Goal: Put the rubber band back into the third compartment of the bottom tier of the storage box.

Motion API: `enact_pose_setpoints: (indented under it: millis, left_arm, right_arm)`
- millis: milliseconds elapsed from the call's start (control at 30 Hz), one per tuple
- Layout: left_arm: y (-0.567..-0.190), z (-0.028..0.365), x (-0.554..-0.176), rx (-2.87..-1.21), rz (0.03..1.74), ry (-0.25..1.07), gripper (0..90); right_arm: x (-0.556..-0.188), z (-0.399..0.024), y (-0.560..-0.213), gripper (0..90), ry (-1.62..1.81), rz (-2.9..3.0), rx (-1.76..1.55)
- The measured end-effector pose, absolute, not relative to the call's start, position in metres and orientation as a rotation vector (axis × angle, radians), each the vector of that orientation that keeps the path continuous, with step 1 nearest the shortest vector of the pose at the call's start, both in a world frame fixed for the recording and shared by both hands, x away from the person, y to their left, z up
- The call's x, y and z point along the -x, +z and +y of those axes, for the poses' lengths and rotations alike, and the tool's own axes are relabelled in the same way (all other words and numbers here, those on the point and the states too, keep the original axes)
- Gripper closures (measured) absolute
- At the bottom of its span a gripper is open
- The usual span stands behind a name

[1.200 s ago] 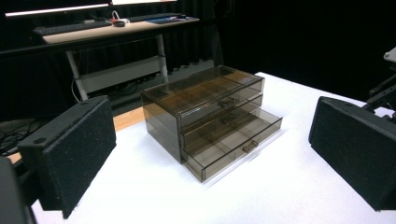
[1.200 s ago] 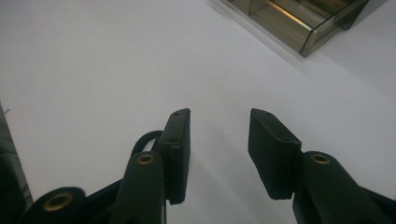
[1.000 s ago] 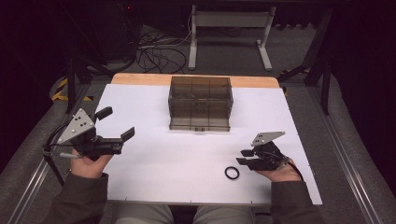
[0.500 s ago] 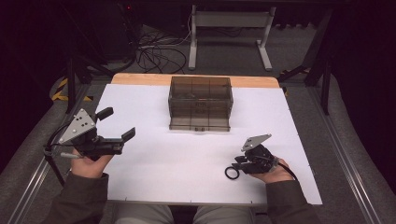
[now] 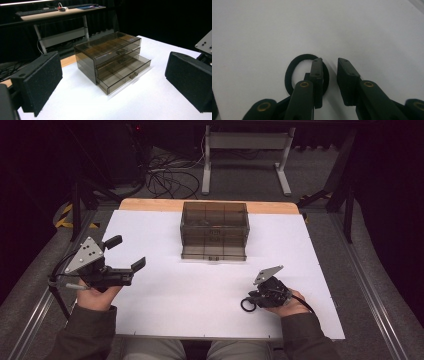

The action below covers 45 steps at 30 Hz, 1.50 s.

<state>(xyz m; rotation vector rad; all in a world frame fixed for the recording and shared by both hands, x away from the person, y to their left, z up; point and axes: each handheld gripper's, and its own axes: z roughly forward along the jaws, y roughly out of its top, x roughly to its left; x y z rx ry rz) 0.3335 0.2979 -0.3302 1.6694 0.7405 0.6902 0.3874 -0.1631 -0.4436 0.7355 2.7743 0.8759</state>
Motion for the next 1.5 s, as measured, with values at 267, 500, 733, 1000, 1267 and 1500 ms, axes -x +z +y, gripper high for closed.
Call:
enact_pose_setpoints:
  millis: [267, 500, 733, 1000, 1267, 1500]
  left_arm:
    - [-0.331, 0.297, -0.334, -1.674, 0.742, 0.690, 1.8]
    - [-0.331, 0.296, -0.334, -1.678, 0.741, 0.690, 1.8]
    - [-0.332, 0.296, -0.334, -1.680, 0.743, 0.690, 1.9]
    - [-0.332, 0.296, -0.335, -1.683, 0.745, 0.688, 1.9]
    - [-0.334, 0.295, -0.336, -1.689, 0.745, 0.684, 1.9]
    - [-0.335, 0.294, -0.337, -1.690, 0.747, 0.683, 1.9]
  right_arm:
    - [-0.386, -0.162, -0.444, 82.5, 0.880, 2.781, -0.708]
    - [-0.385, -0.160, -0.444, 86.6, 0.870, 2.788, -0.692]
    - [-0.384, -0.157, -0.440, 86.9, 0.902, 2.764, -0.686]
    - [-0.384, -0.156, -0.435, 86.9, 0.957, 2.709, -0.700]
    - [-0.385, -0.154, -0.428, 86.9, 1.042, 2.642, -0.732]
    - [-0.386, -0.151, -0.425, 86.9, 1.089, 2.593, -0.745]
